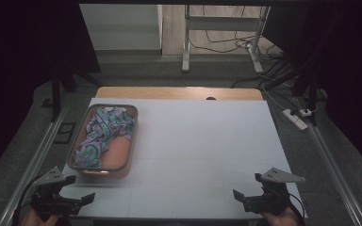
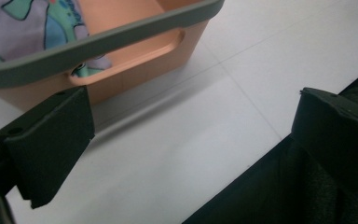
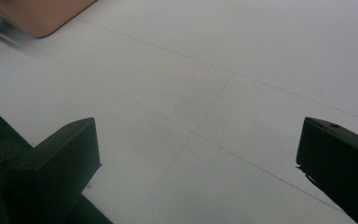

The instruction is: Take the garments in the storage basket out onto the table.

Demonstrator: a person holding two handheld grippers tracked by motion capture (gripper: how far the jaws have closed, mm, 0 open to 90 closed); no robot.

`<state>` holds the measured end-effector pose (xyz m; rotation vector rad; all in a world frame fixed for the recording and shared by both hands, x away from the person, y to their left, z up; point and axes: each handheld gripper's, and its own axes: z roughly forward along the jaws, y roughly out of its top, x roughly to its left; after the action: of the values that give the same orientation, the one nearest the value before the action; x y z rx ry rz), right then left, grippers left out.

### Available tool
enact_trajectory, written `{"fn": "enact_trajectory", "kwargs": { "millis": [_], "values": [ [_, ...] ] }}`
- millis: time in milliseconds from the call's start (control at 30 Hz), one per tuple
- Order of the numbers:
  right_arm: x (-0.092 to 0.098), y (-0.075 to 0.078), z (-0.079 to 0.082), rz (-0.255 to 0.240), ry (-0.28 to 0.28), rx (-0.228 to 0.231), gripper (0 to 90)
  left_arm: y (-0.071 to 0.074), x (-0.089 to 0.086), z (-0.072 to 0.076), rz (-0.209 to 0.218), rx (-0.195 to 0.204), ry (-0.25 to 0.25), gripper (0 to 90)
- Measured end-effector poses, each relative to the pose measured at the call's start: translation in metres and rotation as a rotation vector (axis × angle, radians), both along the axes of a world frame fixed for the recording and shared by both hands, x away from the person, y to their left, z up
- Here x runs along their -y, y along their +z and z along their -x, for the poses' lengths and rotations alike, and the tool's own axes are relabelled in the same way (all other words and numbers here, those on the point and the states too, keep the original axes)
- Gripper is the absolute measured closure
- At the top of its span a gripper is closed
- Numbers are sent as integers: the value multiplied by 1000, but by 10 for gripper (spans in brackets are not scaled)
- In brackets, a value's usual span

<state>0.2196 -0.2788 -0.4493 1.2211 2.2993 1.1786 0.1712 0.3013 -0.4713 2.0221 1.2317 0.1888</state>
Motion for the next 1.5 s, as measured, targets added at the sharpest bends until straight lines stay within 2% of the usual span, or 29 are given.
{"fn": "enact_trajectory", "kwargs": {
  "millis": [67,133,267,533,633,733,867,1167,1400,1500],
  "values": [
    [0,0,0,-1,4,-1,0,-2,1,-2,18,-3,-29,0],
    [0,0,0,-1,6,0,0,-2,4,-3,4,-3,-42,0],
    [-1,0,0,3,10,-3,0,0,5,-6,16,4,-48,0],
    [-1,0,-1,8,16,-10,0,6,9,-16,2,36,-55,0],
    [-1,-1,-1,0,16,-17,0,8,9,-21,17,47,-49,0],
    [-1,-1,-2,4,16,-25,0,9,9,-28,57,44,-46,0],
    [-1,-1,-2,2,14,-25,0,13,11,-36,26,54,-43,0],
    [-1,-1,-3,4,13,-27,0,15,10,-53,48,31,-60,3],
    [-1,-1,-3,2,13,-29,0,18,8,-67,37,50,-74,2],
    [-1,-1,-3,3,13,-30,0,21,7,-74,51,53,-71,1]
  ]
}}
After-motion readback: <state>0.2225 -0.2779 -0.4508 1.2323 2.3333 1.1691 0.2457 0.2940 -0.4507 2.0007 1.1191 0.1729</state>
